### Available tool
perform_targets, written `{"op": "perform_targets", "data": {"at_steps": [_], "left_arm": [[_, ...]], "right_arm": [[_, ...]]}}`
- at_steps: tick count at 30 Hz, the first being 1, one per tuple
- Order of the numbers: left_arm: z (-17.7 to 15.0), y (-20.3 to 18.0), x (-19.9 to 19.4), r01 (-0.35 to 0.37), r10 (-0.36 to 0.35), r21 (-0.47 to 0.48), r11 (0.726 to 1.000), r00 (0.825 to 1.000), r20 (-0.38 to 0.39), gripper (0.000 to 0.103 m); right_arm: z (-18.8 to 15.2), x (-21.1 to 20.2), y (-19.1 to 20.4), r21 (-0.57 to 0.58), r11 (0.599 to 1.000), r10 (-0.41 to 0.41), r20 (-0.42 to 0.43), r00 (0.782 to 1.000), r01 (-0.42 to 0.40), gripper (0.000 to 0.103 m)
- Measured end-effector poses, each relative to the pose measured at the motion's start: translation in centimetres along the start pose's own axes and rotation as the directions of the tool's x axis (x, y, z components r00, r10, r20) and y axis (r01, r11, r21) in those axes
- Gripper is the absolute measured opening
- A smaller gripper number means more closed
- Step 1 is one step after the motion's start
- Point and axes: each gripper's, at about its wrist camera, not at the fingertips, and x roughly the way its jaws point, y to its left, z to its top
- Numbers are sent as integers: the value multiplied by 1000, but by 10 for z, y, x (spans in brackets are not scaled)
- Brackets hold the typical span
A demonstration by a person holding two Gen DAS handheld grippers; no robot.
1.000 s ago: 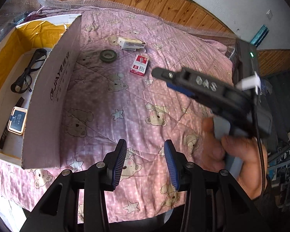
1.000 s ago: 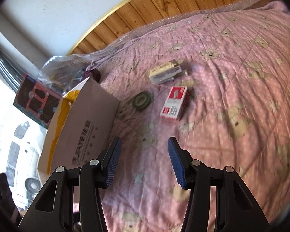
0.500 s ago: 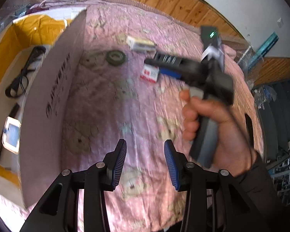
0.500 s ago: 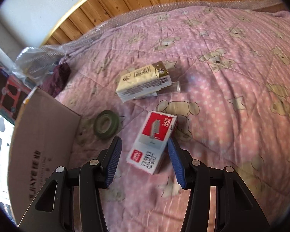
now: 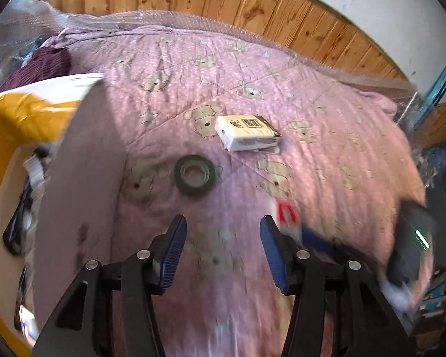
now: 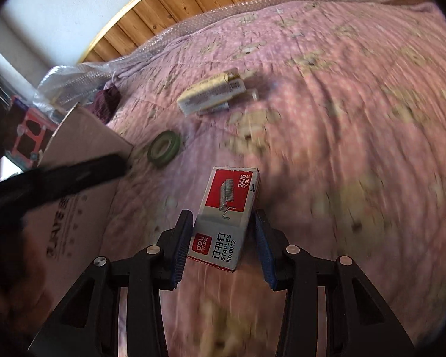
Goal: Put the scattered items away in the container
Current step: 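Grasp the green tape roll with the left gripper while the right gripper grasps the red-and-white staples box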
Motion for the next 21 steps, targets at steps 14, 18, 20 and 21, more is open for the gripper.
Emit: {"op": "perform_targets", "data": {"at_steps": [14,18,20,21], "left_arm": [[37,5,78,-139,140,36,990,990,-22,60],[30,2,75,-127,129,86,988,991,-17,17],[26,3,72,-117,119,74,990,993,-16,17],[23,2,70,-120,121,84,989,993,-11,16]], "right_arm": [[-61,-32,-1,-14,999,36,-40,999,-36,44],[-60,-33,-3,-3,999,48,-39,998,-48,44],[-61,-34,-2,-2,999,50,-36,998,-50,44],[-61,-35,-2,0,999,51,-35,998,-51,44]]}}
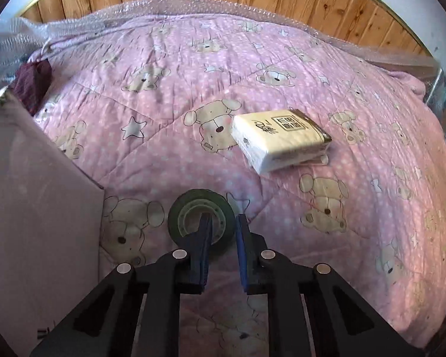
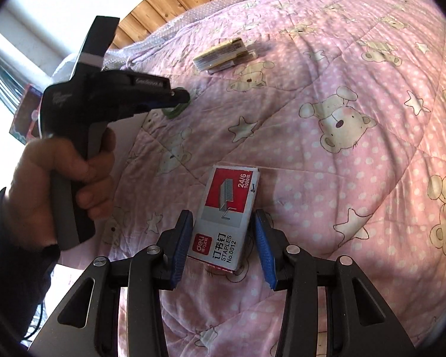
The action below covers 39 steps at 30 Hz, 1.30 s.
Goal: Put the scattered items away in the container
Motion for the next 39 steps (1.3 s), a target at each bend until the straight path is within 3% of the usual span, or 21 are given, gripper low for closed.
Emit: {"op": "perform_targets", "data": {"at_steps": [12,15,17,19,21,24,26,33,39], "left_arm": [[-24,10,-32,85,-84,-59,995,996,17,10],[-25,6,-37,38,-37,-31,999,999,28,10],[-20,7,-35,-19,19,-14,1000,999,40,21],[-14,10,-29,-53,54,-27,998,997,47,64],[-9,12,-23,-57,59,-22,998,996,61,68],[-4,13,-5,-63,63,-10,998,997,32,68],[-3,20,11,-75,74,-42,996,997,-6,49],[-9,30,1,-34,35,-78,996,999,12,48],[-34,18,-23,17,-16,-62,998,1000,15,48]], "right_arm": [[-1,-16,-2,12,1000,17,30,999,-18,44],[0,-15,-3,15,1000,24,29,999,-24,44],[0,-14,-2,11,1000,27,28,999,-28,44],[-1,-14,-1,8,999,34,24,999,-35,44],[-2,-13,-3,10,999,38,20,999,-38,44],[-2,-9,-5,18,999,38,14,999,-39,44],[-3,-8,-7,20,999,38,12,999,-38,44],[-2,-12,-7,19,999,38,17,999,-38,44],[-5,-20,0,3,1000,25,27,999,-25,44]]}}
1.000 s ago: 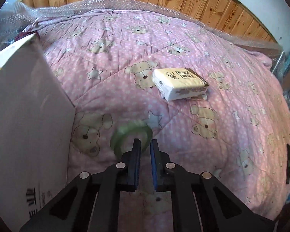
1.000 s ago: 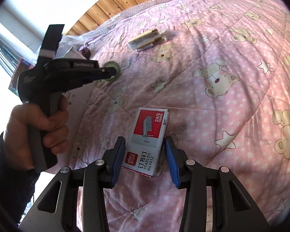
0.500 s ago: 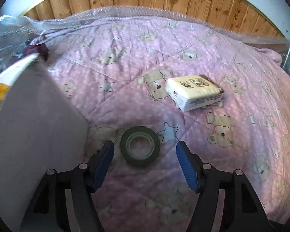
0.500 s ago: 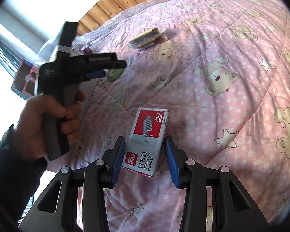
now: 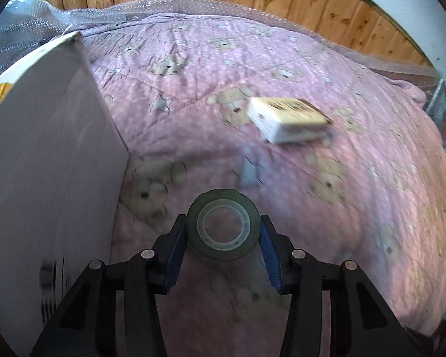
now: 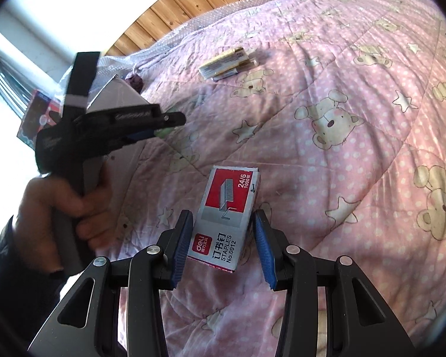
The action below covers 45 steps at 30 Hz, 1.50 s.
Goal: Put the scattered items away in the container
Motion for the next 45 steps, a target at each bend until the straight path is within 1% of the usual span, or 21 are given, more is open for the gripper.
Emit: {"op": "perform_targets", "data": {"at_steps": [5,10,14,21,31,38,45], "left_arm": [[-26,-10,-31,30,-30,15,999,1000,9,48],[-54,-13,-61,86,-86,8,996,996,16,48],[-74,-16,-82,110,-111,19,994,994,22,48],[-104,-11,-115,154,-155,15,988,987,53,48],[-129,-2,-152,219,-217,-3,976,970,109,48],[-138,-1,-179,262,-261,13,965,953,155,48],[-143,8,-198,298,-294,9,954,936,193,48]], "right_arm": [[-8,-11,8,-16,1000,-20,-2,1000,20,44],[-17,-22,21,-42,998,-40,-1,999,40,44],[-24,-31,32,-59,997,-55,8,998,55,44],[-38,-48,52,-94,991,-92,16,996,93,44],[-64,-69,79,-147,980,-132,21,991,134,44],[-69,-82,98,-184,970,-153,51,987,160,44],[-71,-91,118,-226,956,-174,75,982,187,44]]}}
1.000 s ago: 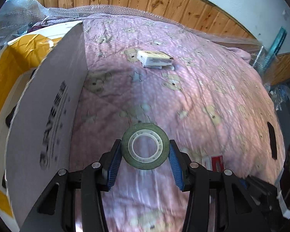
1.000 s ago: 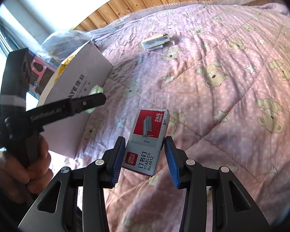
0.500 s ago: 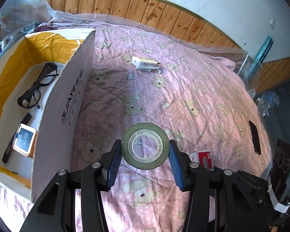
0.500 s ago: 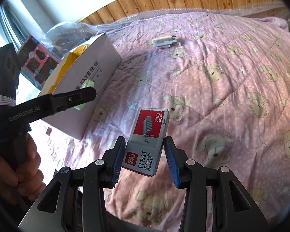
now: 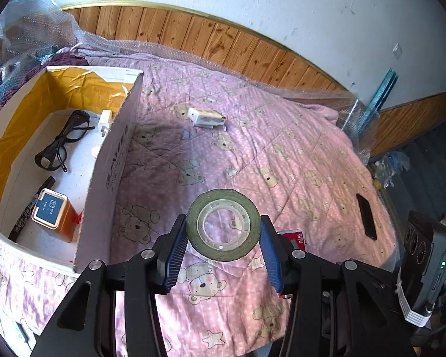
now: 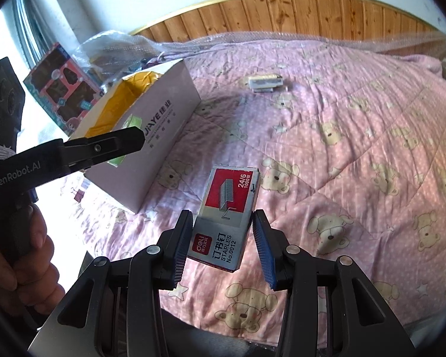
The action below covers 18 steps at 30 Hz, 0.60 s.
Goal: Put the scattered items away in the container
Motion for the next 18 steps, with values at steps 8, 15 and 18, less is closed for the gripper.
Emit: {"op": "perform_targets", "data": {"at_steps": [8,15,18], "left_arm": [[0,10,-21,35,-34,-27,999,998,44,48],[2,29,-42,56,-50,-63,996,995,89,48],[1,38,-49,62,-53,-84,995,993,103,48]], "right_arm": [[8,-9,24,-61,998,-11,17,1000,12,44],[20,-12,49,-107,994,-10,31,999,13,44],[25,-11,58,-123,992,-6,33,999,10,44]]}}
